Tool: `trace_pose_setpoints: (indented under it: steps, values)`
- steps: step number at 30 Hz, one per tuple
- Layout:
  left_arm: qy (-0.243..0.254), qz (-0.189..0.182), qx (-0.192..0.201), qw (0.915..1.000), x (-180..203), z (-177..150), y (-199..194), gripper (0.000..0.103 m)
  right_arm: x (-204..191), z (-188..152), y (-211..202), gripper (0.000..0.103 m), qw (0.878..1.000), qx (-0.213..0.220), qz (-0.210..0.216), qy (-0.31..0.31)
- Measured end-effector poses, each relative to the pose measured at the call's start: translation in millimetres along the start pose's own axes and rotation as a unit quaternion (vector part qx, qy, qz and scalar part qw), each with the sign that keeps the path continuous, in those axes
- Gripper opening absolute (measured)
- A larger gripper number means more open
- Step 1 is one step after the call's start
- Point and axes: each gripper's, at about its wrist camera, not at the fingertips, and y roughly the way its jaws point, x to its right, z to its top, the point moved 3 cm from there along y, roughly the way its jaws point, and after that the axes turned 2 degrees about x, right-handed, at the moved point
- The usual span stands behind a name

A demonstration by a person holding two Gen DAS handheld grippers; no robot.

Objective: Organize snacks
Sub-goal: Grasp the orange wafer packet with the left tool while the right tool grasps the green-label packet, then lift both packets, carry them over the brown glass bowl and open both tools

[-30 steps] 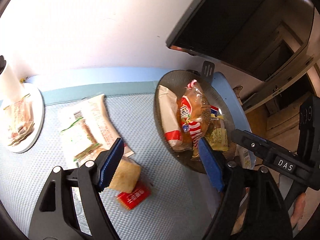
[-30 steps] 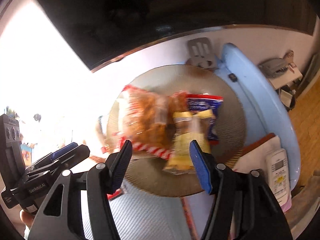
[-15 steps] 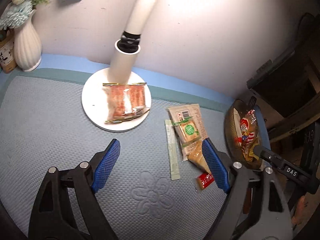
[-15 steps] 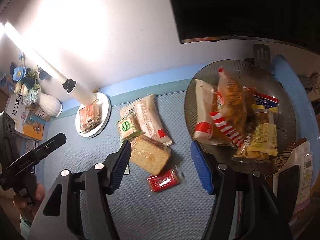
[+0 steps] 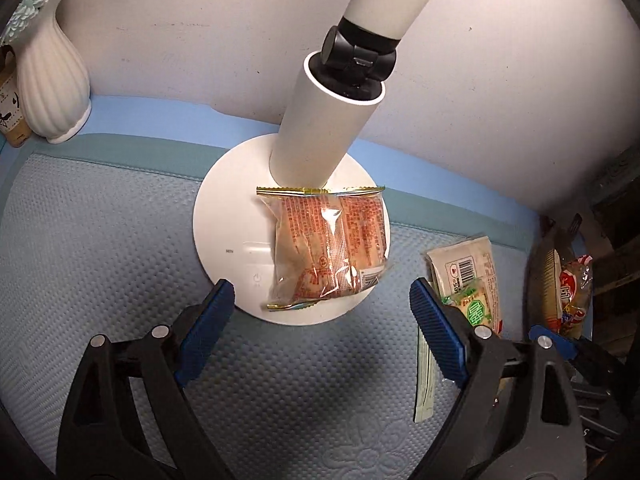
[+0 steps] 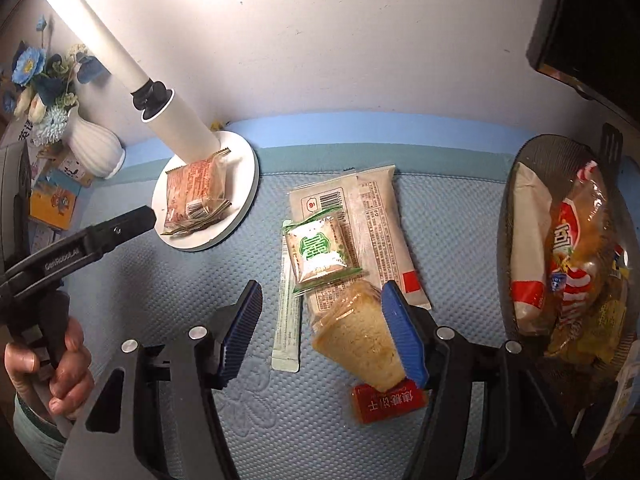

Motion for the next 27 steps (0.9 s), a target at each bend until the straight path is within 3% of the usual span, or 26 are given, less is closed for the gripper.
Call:
trace_pose_setpoints:
  steps: [14,21,24,27]
  values:
    - [0.01,0.023,-0.03,0.9992,7,12,45,0.086,-2,20,72,0.062,0.998,-0.059,-0.004,-0.031]
    - [0.027,0.035,-0.031,0.9985,16,13,51,0.082,-16,19,81,0.062,0.995,-0.05,-0.044,-0.079]
    - [0.039,0.046,-0.028,0.9978,20,13,49,0.076,-20,17,81,0.057,0.993,-0.044,-0.061,-0.091]
    - [0.042,0.043,-0.025,0.9979,21,8,45,0.07,-21,16,80,0.046,0.992,-0.039,-0.07,-0.097]
